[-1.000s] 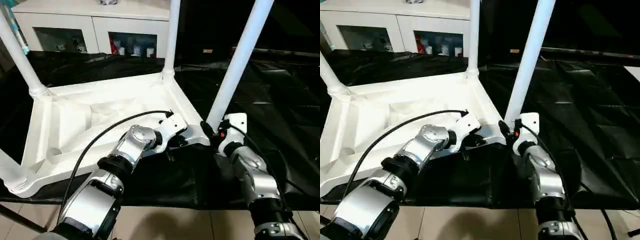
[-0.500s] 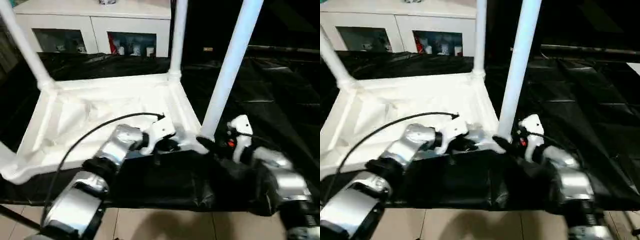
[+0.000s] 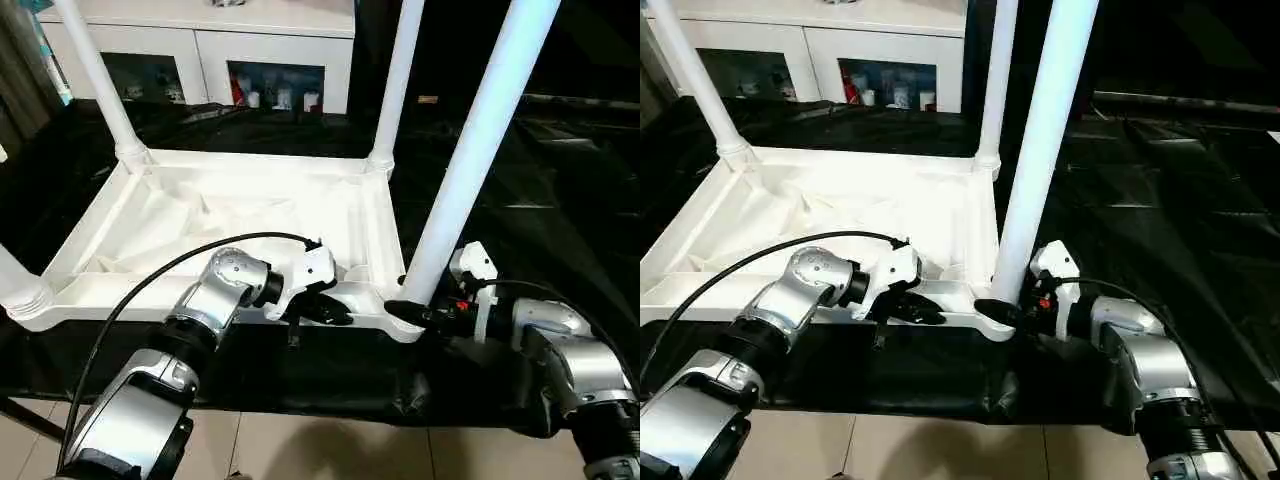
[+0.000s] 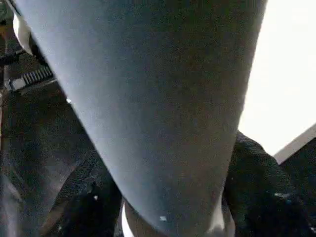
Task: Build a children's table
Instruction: Rotate leg to tighten
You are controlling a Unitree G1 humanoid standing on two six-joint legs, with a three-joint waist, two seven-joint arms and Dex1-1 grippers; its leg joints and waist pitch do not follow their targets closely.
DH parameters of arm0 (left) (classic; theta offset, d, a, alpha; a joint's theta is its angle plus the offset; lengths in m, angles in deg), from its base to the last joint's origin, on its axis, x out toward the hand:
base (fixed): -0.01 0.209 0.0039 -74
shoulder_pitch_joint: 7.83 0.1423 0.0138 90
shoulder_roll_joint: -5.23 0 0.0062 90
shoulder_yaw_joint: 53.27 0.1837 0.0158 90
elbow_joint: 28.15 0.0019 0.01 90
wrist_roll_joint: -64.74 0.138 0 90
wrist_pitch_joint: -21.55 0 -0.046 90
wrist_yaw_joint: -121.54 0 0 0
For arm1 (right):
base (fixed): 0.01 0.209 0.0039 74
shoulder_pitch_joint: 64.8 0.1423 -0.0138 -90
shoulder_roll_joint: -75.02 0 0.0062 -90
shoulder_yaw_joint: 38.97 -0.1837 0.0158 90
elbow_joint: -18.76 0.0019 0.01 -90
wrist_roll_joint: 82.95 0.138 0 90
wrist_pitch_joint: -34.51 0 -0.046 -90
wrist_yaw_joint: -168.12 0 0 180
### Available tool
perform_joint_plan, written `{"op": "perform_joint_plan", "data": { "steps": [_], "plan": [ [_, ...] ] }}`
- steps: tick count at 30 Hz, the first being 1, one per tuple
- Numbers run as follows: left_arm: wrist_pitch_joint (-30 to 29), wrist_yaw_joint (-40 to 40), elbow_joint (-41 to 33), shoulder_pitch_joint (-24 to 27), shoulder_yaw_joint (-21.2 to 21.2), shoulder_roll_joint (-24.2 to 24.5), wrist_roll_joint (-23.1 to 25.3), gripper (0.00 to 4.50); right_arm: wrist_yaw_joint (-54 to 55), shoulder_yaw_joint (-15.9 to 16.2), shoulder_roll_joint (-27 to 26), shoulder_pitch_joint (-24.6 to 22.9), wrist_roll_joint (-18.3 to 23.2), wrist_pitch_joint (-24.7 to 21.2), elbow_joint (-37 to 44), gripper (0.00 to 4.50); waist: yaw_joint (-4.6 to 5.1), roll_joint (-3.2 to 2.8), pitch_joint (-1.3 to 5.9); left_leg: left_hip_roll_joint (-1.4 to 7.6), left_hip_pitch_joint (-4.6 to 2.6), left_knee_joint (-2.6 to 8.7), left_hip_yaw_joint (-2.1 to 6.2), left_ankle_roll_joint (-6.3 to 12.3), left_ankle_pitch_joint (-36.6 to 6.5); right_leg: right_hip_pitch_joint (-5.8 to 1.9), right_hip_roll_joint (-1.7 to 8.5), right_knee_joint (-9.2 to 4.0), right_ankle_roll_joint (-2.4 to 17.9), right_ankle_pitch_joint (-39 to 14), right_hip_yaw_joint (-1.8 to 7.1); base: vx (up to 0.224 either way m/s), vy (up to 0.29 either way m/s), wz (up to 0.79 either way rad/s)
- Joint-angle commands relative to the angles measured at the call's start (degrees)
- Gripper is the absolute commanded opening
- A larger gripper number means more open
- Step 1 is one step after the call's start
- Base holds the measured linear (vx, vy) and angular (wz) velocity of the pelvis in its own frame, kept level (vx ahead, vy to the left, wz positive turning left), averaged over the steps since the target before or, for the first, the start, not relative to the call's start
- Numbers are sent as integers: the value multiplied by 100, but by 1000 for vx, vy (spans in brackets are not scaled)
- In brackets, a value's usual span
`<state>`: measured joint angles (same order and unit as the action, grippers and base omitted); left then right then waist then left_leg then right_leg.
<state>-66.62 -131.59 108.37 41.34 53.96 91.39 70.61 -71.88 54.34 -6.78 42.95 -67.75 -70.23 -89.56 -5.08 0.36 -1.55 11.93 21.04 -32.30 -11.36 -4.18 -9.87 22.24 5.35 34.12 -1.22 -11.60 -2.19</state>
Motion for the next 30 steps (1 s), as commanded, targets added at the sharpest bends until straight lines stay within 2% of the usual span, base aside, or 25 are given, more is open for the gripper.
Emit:
{"op": "perform_joint_plan", "data": {
  "steps": [1,4,6,10,11,14,15,17,19,21,23,25,26,27,30],
  "plan": [
    [19,151,180,100,13,-140,-91,0,171,-43,-70,16,52,-55,-22,238,-7,114,253,148,-56,313,31,472,-1014,-211,254,-352,1429,-565,146,0,0,0],
    [-67,742,374,-21,-77,-229,34,0,679,-157,-233,70,-117,58,-251,223,15,120,231,136,-55,330,33,388,-1182,-191,255,-399,1327,-924,153,0,0,0],
    [-210,1553,669,-207,-221,-384,136,0,1569,-383,-517,176,-302,166,-628,212,47,106,231,126,-76,356,54,200,-1367,-179,272,-440,1220,-1357,149,0,0,0],
    [-510,2949,1168,-516,-488,-669,192,0,3227,-904,-1116,331,-308,102,-1066,205,134,101,225,109,-101,375,58,0,-1494,-134,240,-459,1143,-1472,158,0,0,0],
    [-516,3182,1255,-567,-519,-715,202,0,3576,-985,-1227,349,-339,137,-1135,204,143,122,244,95,-79,368,71,26,-1436,-180,246,-458,1118,-1436,147,0,0,0],
    [-472,3705,1457,-688,-562,-834,236,0,4336,-1080,-1559,327,-449,296,-1196,202,147,109,252,86,-69,348,54,121,-1283,-179,238,-455,1101,-1128,158,0,0,0],
    [-403,3871,1552,-752,-569,-911,260,0,4569,-1084,-1815,285,-494,366,-1142,201,144,90,252,85,-67,345,55,147,-1217,-173,239,-443,1113,-999,162,0,0,0],
    [-394,3877,1558,-757,-568,-918,263,0,4577,-1079,-1837,281,-498,368,-1135,200,144,98,255,86,-58,349,60,178,-1156,-197,231,-430,1121,-861,151,0,0,0],
    [-274,3744,1602,-787,-514,-964,284,0,4378,-847,-1946,239,-625,495,-1027,200,152,74,250,90,-60,353,62,207,-1234,-193,229,-440,1133,-850,149,0,0,0],
    [-172,3586,1613,-781,-413,-959,347,0,4081,-657,-1907,212,-699,697,-919,200,157,78,242,97,-60,367,66,196,-1389,-196,234,-456,1107,-996,150,0,0,0],
    [-143,3545,1655,-785,-389,-959,347,0,3989,-616,-1852,220,-675,789,-874,269,155,79,242,95,-56,365,68,207,-1361,-204,240,-451,1115,-973,153,0,0,0],
    [-86,3450,1668,-768,-354,-942,336,0,3686,-571,-1717,234,-558,886,-809,268,147,92,244,96,-55,353,61,268,-1351,-212,240,-447,1128,-898,153,0,0,0],
    [-27,3403,1686,-766,-334,-934,334,0,3595,-560,-1655,242,-567,942,-791,270,155,104,241,90,-24,356,71,316,-1329,-238,243,-442,1108,-881,147,0,0,0],
    [10,3320,1710,-765,-322,-928,328,0,3507,-546,-1598,251,-599,982,-783,295,187,96,237,86,15,370,85,314,-1298,-251,243,-439,1072,-955,132,0,0,0],
    [102,3159,1726,-748,-296,-907,338,0,2989,-432,-1345,227,-594,911,-649,307,213,105,243,95,-26,343,74,351,-1326,-220,241,-453,1133,-1014,139,0,0,0]
  ]
}}
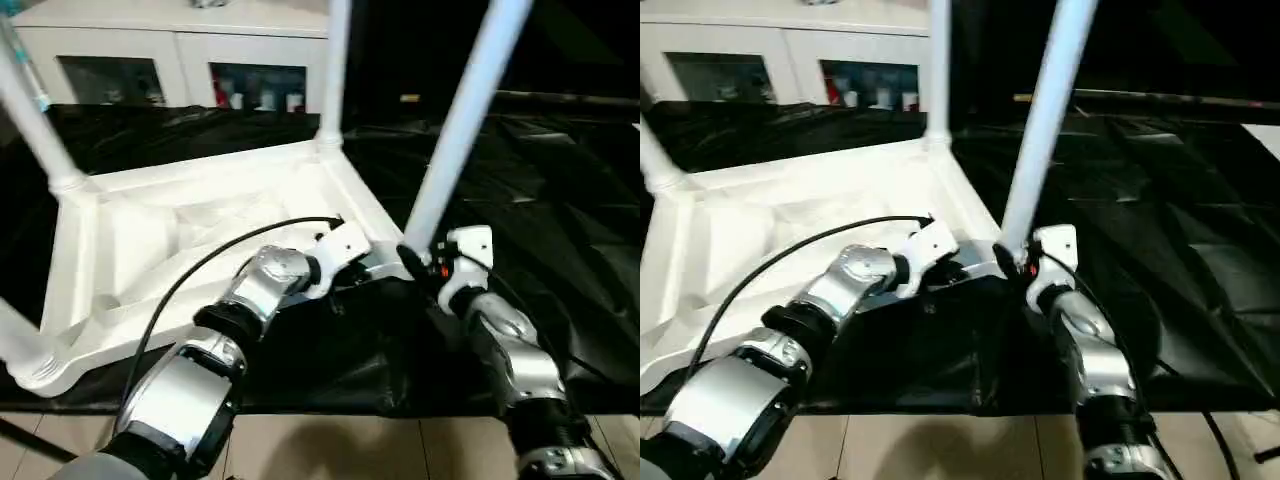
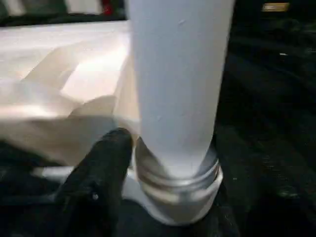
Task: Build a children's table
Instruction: Rotate leg to tighten
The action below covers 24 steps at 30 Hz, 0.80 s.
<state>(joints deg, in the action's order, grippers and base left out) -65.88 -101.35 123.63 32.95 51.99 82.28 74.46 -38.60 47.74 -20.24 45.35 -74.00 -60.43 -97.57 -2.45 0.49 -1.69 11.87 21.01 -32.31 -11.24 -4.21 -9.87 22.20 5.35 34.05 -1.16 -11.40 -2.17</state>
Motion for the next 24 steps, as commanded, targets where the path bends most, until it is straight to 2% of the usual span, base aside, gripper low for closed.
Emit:
{"op": "perform_joint_plan", "data": {
  "steps": [1,2,4,5,7,9,10,11,12,13,15,16,18,20,21,22,24],
  "plan": [
    [139,-18,182,118,-70,37,-33,0,-953,344,319,-104,112,-207,375,307,-46,96,257,99,-17,337,60,382,-1307,-228,235,-441,1148,-976,139,0,0,0],
    [257,-213,159,147,-39,65,-39,0,-1410,421,587,-207,185,-280,560,307,-65,122,253,101,-14,322,54,469,-1276,-251,226,-437,1164,-856,139,0,0,0],
    [366,-411,117,182,4,95,-43,0,-1952,499,921,-380,321,-372,806,307,-77,124,253,104,12,312,55,599,-1212,-262,242,-423,1163,-737,137,0,0,0],
    [375,-418,113,184,8,98,-42,0,-2011,508,958,-402,339,-381,834,307,-79,132,252,104,19,308,56,618,-1187,-262,242,-424,1159,-747,133,0,0,0],
    [597,-553,43,226,29,109,-66,0,-2546,554,1343,-662,542,-523,1159,307,-104,140,257,116,-13,290,44,662,-1184,-236,250,-439,1222,-841,135,0,0,0],
    [760,-605,-12,257,28,109,-93,0,-2787,554,1507,-795,666,-628,1331,307,-150,143,259,123,0,278,39,751,-995,-230,242,-392,1344,-514,139,0,0,0],
    [812,-593,-33,265,-1,96,-126,0,-2876,561,1561,-843,697,-647,1382,307,-157,122,252,120,6,284,45,751,-1025,-237,240,-395,1348,-550,132,0,0,0],
    [851,-595,-62,269,-32,86,-164,0,-2912,572,1584,-878,704,-653,1417,307,-171,136,257,126,-13,273,38,743,-1061,-228,243,-395,1343,-590,137,0,0,0],
    [924,-672,-123,280,-91,76,-246,0,-2960,607,1606,-930,698,-642,1489,307,-162,136,251,123,-2,282,42,742,-1075,-231,244,-398,1336,-642,133,0,0,0],
    [913,-746,-209,281,-171,75,-348,0,-2903,655,1560,-958,648,-606,1534,307,-161,139,254,121,-3,281,40,715,-1113,-226,248,-408,1313,-756,132,0,0,0],
    [847,-817,-321,280,-280,84,-479,45,-2786,713,1458,-972,592,-566,1566,314,-148,120,259,116,0,284,43,672,-1113,-220,247,-408,1303,-828,131,0,0,0],
    [812,-841,-354,280,-317,88,-521,45,-2762,725,1425,-977,584,-570,1582,314,-154,121,264,114,-5,280,43,655,-1094,-217,249,-400,1316,-809,130,0,0,0],
    [664,-1042,-649,347,-411,199,-688,60,-2655,855,1196,-987,577,-592,1656,314,-183,84,306,128,-2,258,43,690,-836,-213,240,-328,1494,-265,136,0,0,0],
    [592,-1152,-821,395,-441,277,-757,83,-2615,924,1089,-989,585,-612,1698,314,-180,74,325,141,13,243,54,744,-626,-216,222,-251,1617,301,128,0,0,0],
    [415,-1318,-1268,542,-537,492,-913,83,-2463,1015,831,-935,607,-609,1745,314,-181,90,329,148,15,224,55,795,-483,-203,216,-204,1700,661,125,0,0,0],
    [335,-1378,-1440,603,-577,572,-969,96,-2414,1027,747,-913,641,-633,1773,314,-172,100,332,145,32,222,54,830,-426,-215,216,-181,1730,798,122,0,0,0],
    [221,-1451,-1719,709,-639,694,-1048,106,-2339,1037,630,-863,653,-606,1774,314,-156,80,307,140,3,224,33,860,-529,-189,213,-201,1766,708,123,0,0,0]
  ]
}}
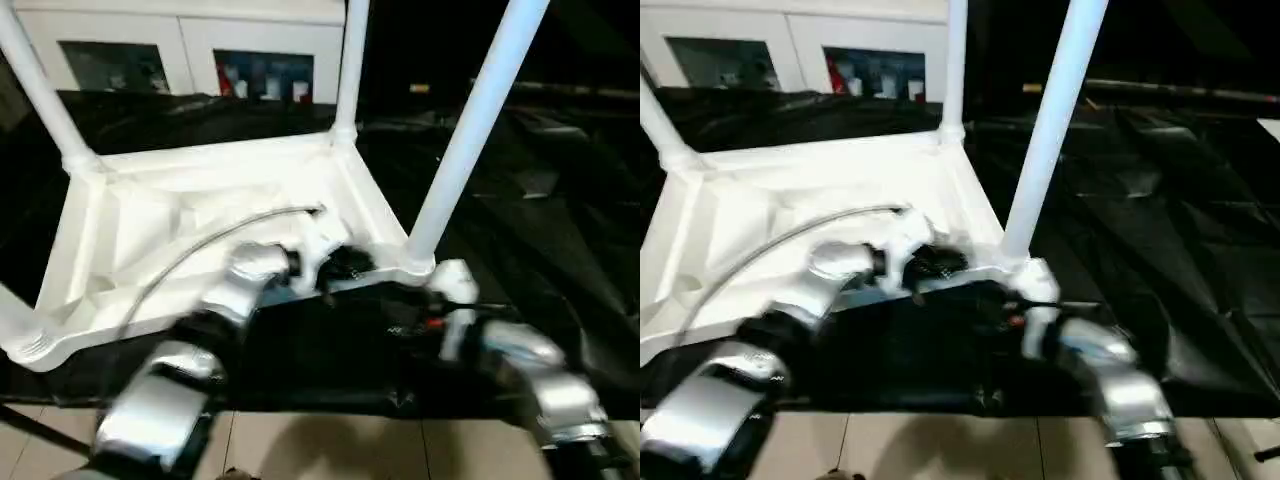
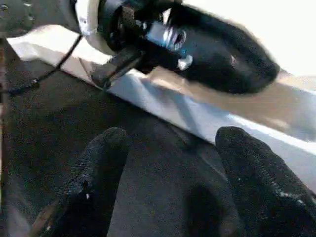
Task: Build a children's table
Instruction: Rotate leg to tighten, then rotate table base
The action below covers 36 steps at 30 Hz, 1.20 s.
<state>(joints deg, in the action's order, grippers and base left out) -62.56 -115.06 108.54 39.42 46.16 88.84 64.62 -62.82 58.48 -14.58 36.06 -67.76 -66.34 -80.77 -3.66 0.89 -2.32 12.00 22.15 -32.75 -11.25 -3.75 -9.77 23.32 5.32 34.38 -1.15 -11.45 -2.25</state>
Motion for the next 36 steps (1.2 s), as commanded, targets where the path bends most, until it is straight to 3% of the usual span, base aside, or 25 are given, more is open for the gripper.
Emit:
{"op": "perform_joint_plan", "data": {
  "steps": [1,4,8,10,11,12,13,14,18,19,20,23,25,26,28,29,30,32,35,36],
  "plan": [
    [-176,-102,-359,122,-97,99,-98,119,132,-42,1,94,25,10,81,314,-37,61,372,137,-122,269,32,786,-566,-309,222,-228,1772,671,134,0,0,0],
    [-757,-294,-1476,653,-331,591,-379,136,436,-81,-329,319,-7,186,-109,314,-29,50,351,162,-135,305,32,616,-722,-292,235,-224,1725,309,140,0,0,0],
    [-980,-384,-1966,973,-421,860,-465,177,586,-148,-458,440,-25,335,-213,314,-29,27,328,147,-165,324,16,395,-829,-258,197,-245,1579,113,157,0,0,0],
    [-1366,-411,-2538,1435,-645,1139,-694,183,803,-318,-643,586,81,401,-297,314,-54,35,332,152,-157,326,27,321,-807,-275,215,-214,1544,136,161,0,0,0],
    [-1366,-411,-2538,1435,-645,1139,-694,199,803,-318,-643,586,81,401,-297,314,-47,34,328,153,-135,338,28,300,-801,-283,217,-210,1529,142,165,0,0,0],
    [-1766,-427,-2974,1833,-889,1349,-962,199,1021,-438,-749,730,83,466,-465,314,-35,54,336,145,-143,331,32,219,-834,-282,231,-182,1505,54,165,0,0,0],
    [-1868,-409,-3060,1944,-946,1430,-979,212,1136,-456,-761,780,10,525,-556,314,-4,52,310,125,-107,360,30,223,-845,-279,207,-216,1474,-37,166,0,0,0],
    [-1886,-383,-3065,2059,-976,1559,-880,218,1290,-475,-766,848,-91,587,-689,314,12,31,302,126,-157,352,18,143,-981,-233,187,-244,1423,-228,167,0,0,0],
    [-2136,-419,-3314,2517,-1190,1940,-893,237,1877,-620,-788,1066,-343,745,-1161,314,22,8,291,109,-191,368,9,-57,-1169,-215,157,-275,1280,-489,183,0,0,0],
    [-2344,-485,-3521,2732,-1409,2106,-1081,237,2185,-734,-775,1170,-416,797,-1388,314,4,-6,305,115,-222,355,2,-76,-1173,-197,165,-266,1304,-438,187,0,0,0],
    [-2458,-590,-3636,2882,-1563,2261,-1205,257,2401,-828,-749,1248,-454,848,-1558,314,23,-6,295,104,-176,369,14,-89,-1104,-218,154,-242,1330,-337,181,0,0,0],
    [-2607,-790,-3854,3192,-1740,2582,-1352,288,2883,-1007,-669,1426,-557,901,-1957,314,18,-18,295,92,-195,367,16,-133,-1141,-204,142,-234,1319,-365,175,0,0,0],
    [-2632,-805,-3947,3340,-1811,2698,-1430,297,3129,-1100,-628,1537,-637,953,-2200,314,-7,-43,292,91,-250,357,-12,-150,-1220,-167,122,-250,1277,-383,186,0,0,0],
    [-2668,-842,-4029,3435,-1850,2769,-1508,303,3352,-1197,-603,1643,-669,1016,-2423,314,-12,-42,292,92,-226,364,-4,-179,-1223,-188,125,-247,1275,-366,183,0,0,0],
    [-2750,-948,-4180,3635,-1882,2887,-1591,322,3785,-1404,-541,1838,-678,1094,-2818,314,-48,-63,295,87,-257,353,-18,-240,-1272,-160,130,-240,1250,-368,191,0,0,0],
    [-2782,-1012,-4243,3732,-1882,2942,-1606,332,3980,-1498,-505,1925,-669,1114,-2986,314,-39,-49,291,81,-228,372,-4,-275,-1323,-186,125,-243,1213,-474,184,0,0,0],
    [-2848,-1093,-4343,3867,-1860,3001,-1616,339,4109,-1583,-469,1995,-638,1132,-3116,314,-61,-46,294,86,-264,355,-17,-288,-1395,-160,125,-249,1163,-519,195,0,0,0],
    [-2914,-1165,-4489,4039,-1832,3065,-1640,348,4213,-1661,-436,2065,-595,1167,-3250,314,-84,-52,286,84,-259,361,-21,-281,-1448,-154,108,-258,1114,-564,192,0,0,0],
    [-3044,-1167,-4728,4314,-1793,3173,-1686,380,4247,-1703,-409,2117,-563,1237,-3388,314,-75,-17,285,82,-211,364,-7,-252,-1441,-187,120,-252,1046,-598,194,0,0,0],
    [-3031,-1182,-4765,4379,-1789,3213,-1682,384,4248,-1704,-400,2112,-571,1249,-3400,314,-73,-33,290,77,-216,359,-4,-243,-1397,-179,115,-252,1020,-600,193,0,0,0]
  ]
}}
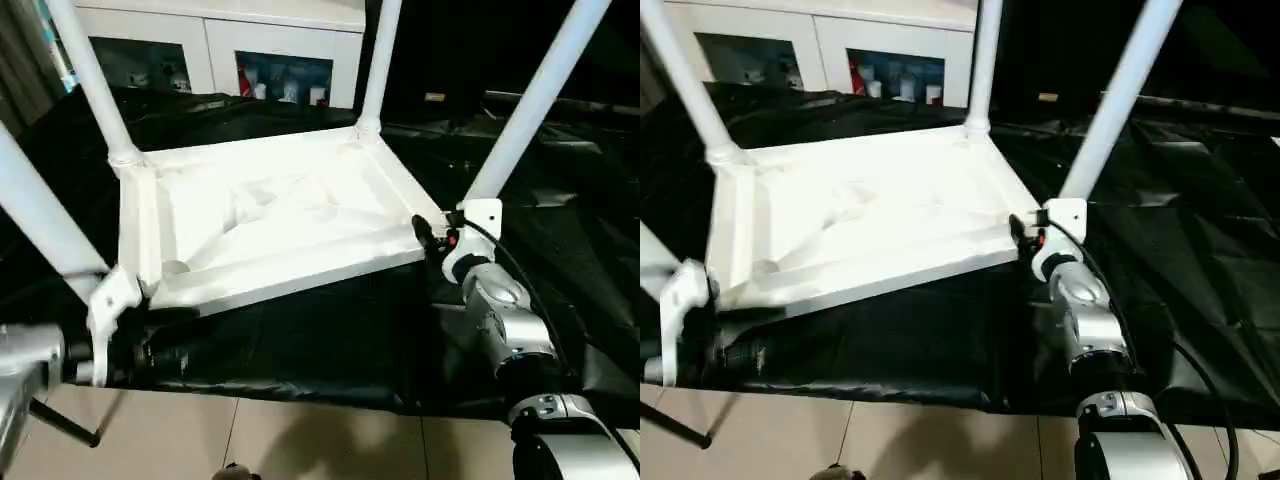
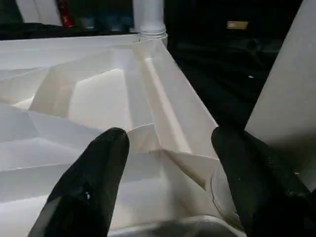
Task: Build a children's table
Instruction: Rotate table base
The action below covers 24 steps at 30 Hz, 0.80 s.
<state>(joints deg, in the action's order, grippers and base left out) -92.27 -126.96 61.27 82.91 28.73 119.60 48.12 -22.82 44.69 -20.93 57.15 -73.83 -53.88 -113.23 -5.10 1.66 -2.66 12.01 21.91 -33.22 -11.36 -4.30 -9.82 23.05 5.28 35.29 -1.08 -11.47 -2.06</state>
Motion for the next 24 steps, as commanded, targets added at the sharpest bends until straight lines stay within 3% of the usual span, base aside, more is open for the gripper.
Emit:
{"op": "perform_joint_plan", "data": {
  "steps": [1,4,5,6,10,16,18,20,21,24],
  "plan": [
    [7,64,-21,64,-86,147,-14,389,257,-338,251,6,23,37,-201,314,72,-98,323,74,-188,407,11,-184,-1387,-158,116,-345,1004,-605,171,0,0,0],
    [191,142,138,127,-323,193,-79,420,271,-360,299,52,26,184,-393,314,65,-104,324,66,-204,397,3,-184,-1447,-141,106,-351,1007,-639,170,0,0,0],
    [258,80,161,202,-397,235,-111,420,244,-362,304,62,19,219,-428,314,63,-134,325,63,-195,397,15,-192,-1462,-150,115,-347,1005,-659,172,0,0,0],
    [295,31,166,253,-431,263,-129,428,237,-361,305,63,10,233,-439,314,74,-113,328,60,-180,402,23,-202,-1464,-165,115,-351,997,-679,165,0,0,0],
    [332,-189,228,532,-812,408,-355,446,-26,-293,290,-100,39,228,-226,314,84,-121,336,63,-178,392,23,-165,-1428,-164,106,-332,1020,-547,163,0,0,0],
    [317,-459,515,771,-1485,891,-618,446,-942,195,336,-797,77,-78,645,314,88,-76,318,68,-169,405,32,-18,-1539,-173,101,-350,1064,-646,163,0,0,0],
    [319,-426,536,749,-1701,943,-695,446,-1095,287,406,-1065,83,-184,992,314,88,-44,285,93,-176,437,44,-5,-1742,-160,119,-396,1011,-1039,170,0,0,0],
    [302,-386,534,719,-1820,941,-771,446,-1138,293,430,-1181,108,-232,1151,314,93,-59,282,99,-188,441,43,-48,-1823,-136,130,-405,1034,-1193,174,0,0,0],
    [318,-349,537,675,-2031,961,-898,446,-1158,274,520,-1461,118,-379,1501,314,88,-27,272,93,-164,452,53,-64,-1811,-156,128,-405,1000,-1267,176,0,0,0],
    [447,-289,588,555,-2149,928,-1035,446,-1044,136,594,-1747,114,-573,1836,314,78,-52,278,97,-206,450,43,-97,-1846,-120,122,-416,969,-1187,181,0,0,0]
  ]
}}
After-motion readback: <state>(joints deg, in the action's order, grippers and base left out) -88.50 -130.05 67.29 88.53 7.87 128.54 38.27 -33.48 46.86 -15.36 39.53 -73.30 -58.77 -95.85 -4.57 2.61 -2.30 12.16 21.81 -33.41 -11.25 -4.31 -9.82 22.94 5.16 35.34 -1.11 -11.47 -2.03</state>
